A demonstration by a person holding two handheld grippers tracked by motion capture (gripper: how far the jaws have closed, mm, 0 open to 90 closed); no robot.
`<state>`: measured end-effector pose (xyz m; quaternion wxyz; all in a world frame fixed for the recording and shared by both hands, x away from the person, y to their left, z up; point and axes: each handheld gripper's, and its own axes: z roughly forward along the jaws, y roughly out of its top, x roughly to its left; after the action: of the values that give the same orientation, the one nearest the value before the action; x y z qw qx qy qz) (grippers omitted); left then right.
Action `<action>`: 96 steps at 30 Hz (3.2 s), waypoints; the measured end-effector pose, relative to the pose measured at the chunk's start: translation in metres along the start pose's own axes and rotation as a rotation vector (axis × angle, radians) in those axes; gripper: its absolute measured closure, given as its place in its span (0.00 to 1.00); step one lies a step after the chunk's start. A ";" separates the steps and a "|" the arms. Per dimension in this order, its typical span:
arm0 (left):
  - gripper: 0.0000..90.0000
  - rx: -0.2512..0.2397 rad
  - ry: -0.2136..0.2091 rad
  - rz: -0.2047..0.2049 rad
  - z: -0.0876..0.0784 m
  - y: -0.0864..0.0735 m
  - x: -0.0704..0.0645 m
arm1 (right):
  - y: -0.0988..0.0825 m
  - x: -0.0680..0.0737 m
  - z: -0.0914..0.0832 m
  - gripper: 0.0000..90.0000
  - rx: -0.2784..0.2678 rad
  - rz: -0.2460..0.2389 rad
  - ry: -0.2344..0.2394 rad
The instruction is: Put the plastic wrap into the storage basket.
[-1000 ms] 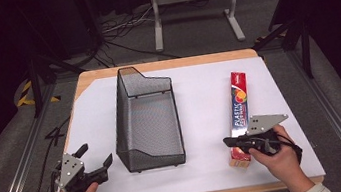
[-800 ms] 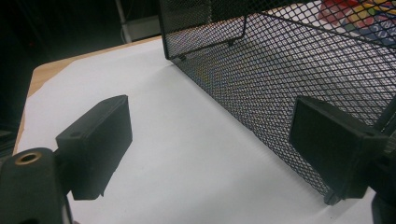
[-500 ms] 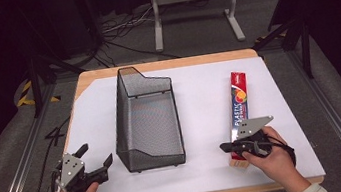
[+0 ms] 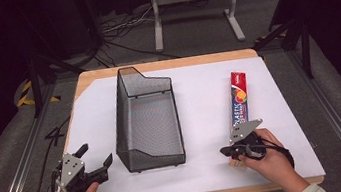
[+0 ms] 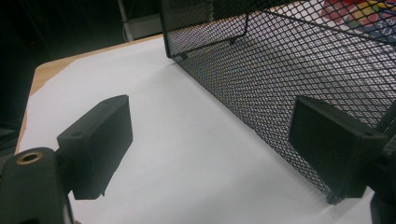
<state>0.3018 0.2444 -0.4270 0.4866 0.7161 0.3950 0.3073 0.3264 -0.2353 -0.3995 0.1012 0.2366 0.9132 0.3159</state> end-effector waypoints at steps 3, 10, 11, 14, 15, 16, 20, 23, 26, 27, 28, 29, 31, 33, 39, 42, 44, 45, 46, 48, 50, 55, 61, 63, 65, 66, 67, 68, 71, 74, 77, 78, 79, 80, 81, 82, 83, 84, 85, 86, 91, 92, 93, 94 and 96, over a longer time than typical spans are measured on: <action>0.16 -0.003 -0.002 -0.003 0.000 0.000 0.000 | 0.001 0.001 0.000 1.00 0.016 -0.003 -0.009; 0.16 -0.005 0.000 0.001 -0.001 0.001 0.001 | 0.000 0.002 -0.004 1.00 0.052 0.003 -0.018; 0.16 -0.006 0.000 0.000 -0.001 0.001 0.001 | 0.000 0.002 -0.005 1.00 0.057 0.008 -0.018; 0.16 -0.008 0.000 -0.001 0.000 0.001 0.001 | -0.002 0.001 -0.008 1.00 0.080 0.021 -0.025; 0.16 -0.008 -0.002 0.000 0.001 0.001 0.000 | -0.003 0.001 -0.010 1.00 0.092 0.025 -0.027; 0.16 -0.007 -0.004 0.004 0.001 0.002 0.000 | -0.004 0.001 -0.012 1.00 0.104 0.033 -0.035; 0.16 -0.006 -0.005 0.005 0.002 0.002 0.000 | -0.011 -0.002 -0.019 1.00 0.125 0.059 -0.056; 0.16 -0.007 -0.007 0.006 0.003 0.003 -0.001 | -0.014 -0.003 -0.023 1.00 0.133 0.075 -0.067; 0.16 -0.009 -0.009 0.007 0.004 0.003 -0.001 | -0.019 -0.007 -0.030 1.00 0.153 0.111 -0.088; 0.16 -0.009 -0.009 0.007 0.004 0.003 -0.001 | -0.019 -0.007 -0.030 1.00 0.153 0.111 -0.088; 0.16 -0.008 -0.010 0.007 0.004 0.004 -0.001 | -0.022 -0.008 -0.033 1.00 0.166 0.127 -0.099; 0.16 -0.007 -0.010 0.006 0.004 0.004 -0.001 | -0.023 -0.009 -0.034 1.00 0.170 0.132 -0.105; 0.16 -0.006 -0.010 0.005 0.004 0.004 -0.001 | -0.024 -0.010 -0.036 1.00 0.175 0.143 -0.108; 0.16 -0.007 -0.011 0.002 0.004 0.004 -0.001 | -0.028 -0.014 -0.042 1.00 0.184 0.173 -0.132; 0.16 -0.004 -0.014 0.005 0.005 0.004 -0.001 | -0.036 -0.021 -0.050 1.00 0.183 0.207 -0.165; 0.16 -0.003 -0.014 0.005 0.005 0.004 -0.001 | -0.037 -0.023 -0.053 1.00 0.191 0.223 -0.173; 0.16 -0.003 -0.013 0.004 0.005 0.004 -0.001 | -0.039 -0.024 -0.055 1.00 0.202 0.238 -0.186; 0.16 -0.003 -0.013 0.004 0.005 0.004 -0.001 | -0.039 -0.024 -0.055 1.00 0.202 0.238 -0.186; 0.16 -0.002 -0.015 0.003 0.005 0.004 -0.001 | -0.040 -0.025 -0.056 1.00 0.205 0.245 -0.192; 0.16 -0.003 -0.015 0.001 0.005 0.004 0.000 | -0.042 -0.027 -0.058 1.00 0.209 0.263 -0.198; 0.16 -0.001 -0.016 0.000 0.005 0.004 0.000 | -0.044 -0.029 -0.060 1.00 0.216 0.280 -0.213; 0.16 -0.004 -0.015 -0.001 0.005 0.004 0.000 | -0.050 -0.035 -0.065 1.00 0.219 0.321 -0.237; 0.16 -0.001 -0.017 0.003 0.007 0.004 -0.001 | -0.052 -0.036 -0.068 1.00 0.140 0.303 -0.191; 0.16 0.000 -0.018 0.002 0.007 0.004 -0.001 | -0.051 -0.036 -0.071 0.98 0.087 0.297 -0.173; 0.16 0.000 -0.018 0.002 0.007 0.004 -0.001 | -0.051 -0.036 -0.073 0.93 0.049 0.291 -0.171; 0.16 0.001 -0.020 0.003 0.008 0.004 -0.001 | -0.050 -0.036 -0.075 0.85 0.001 0.283 -0.165; 0.16 0.002 -0.020 0.003 0.008 0.004 -0.001 | -0.050 -0.035 -0.077 0.79 -0.076 0.271 -0.169; 0.16 0.001 -0.021 0.001 0.008 0.004 -0.001 | -0.049 -0.035 -0.079 0.74 -0.110 0.261 -0.176; 0.16 0.002 -0.020 0.004 0.008 0.004 -0.001 | -0.049 -0.034 -0.082 0.61 -0.224 0.265 -0.185; 0.16 0.002 -0.019 0.001 0.008 0.004 -0.001 | -0.049 -0.033 -0.083 0.46 -0.314 0.269 -0.217; 0.16 0.002 -0.019 0.000 0.008 0.004 -0.001 | -0.048 -0.034 -0.084 0.41 -0.345 0.275 -0.218; 0.16 0.004 -0.018 0.000 0.008 0.004 -0.001 | -0.048 -0.035 -0.084 0.39 -0.357 0.281 -0.222; 0.16 0.005 -0.017 0.000 0.008 0.004 -0.001 | -0.047 -0.036 -0.084 0.39 -0.364 0.286 -0.225; 0.16 0.005 -0.015 0.000 0.009 0.004 -0.001 | -0.045 -0.037 -0.085 0.39 -0.369 0.299 -0.230; 0.16 0.006 -0.013 -0.002 0.009 0.004 -0.001 | -0.043 -0.040 -0.085 0.38 -0.377 0.310 -0.246; 0.16 0.007 -0.012 -0.002 0.009 0.004 -0.001 | -0.041 -0.043 -0.086 0.37 -0.385 0.315 -0.257; 0.16 0.008 -0.012 -0.002 0.009 0.004 -0.002 | -0.040 -0.045 -0.086 0.37 -0.385 0.323 -0.266; 0.16 0.009 -0.011 -0.002 0.009 0.004 -0.002 | -0.038 -0.047 -0.087 0.37 -0.381 0.325 -0.272; 0.16 0.009 -0.011 -0.002 0.009 0.004 -0.002 | -0.038 -0.047 -0.087 0.37 -0.381 0.325 -0.272; 0.16 0.008 -0.010 -0.002 0.008 0.004 -0.002 | -0.035 -0.052 -0.088 0.37 -0.366 0.326 -0.282; 0.16 0.009 -0.010 -0.003 0.008 0.004 -0.002 | -0.029 -0.062 -0.090 0.34 -0.348 0.347 -0.303; 0.16 0.010 -0.009 -0.003 0.008 0.004 -0.002 | -0.029 -0.063 -0.091 0.34 -0.344 0.354 -0.308; 0.16 0.010 -0.010 -0.005 0.008 0.004 -0.002 | -0.028 -0.067 -0.091 0.33 -0.339 0.362 -0.318; 0.16 0.011 -0.011 -0.005 0.008 0.004 -0.002 | -0.027 -0.071 -0.092 0.33 -0.333 0.369 -0.323; 0.16 0.010 -0.009 -0.003 0.008 0.004 -0.001 | -0.026 -0.076 -0.092 0.32 -0.322 0.382 -0.332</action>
<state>0.3089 0.2385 -0.4263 0.4852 0.7195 0.3954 0.3011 0.3521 -0.3396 -0.3408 0.2242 0.4332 0.7614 0.4271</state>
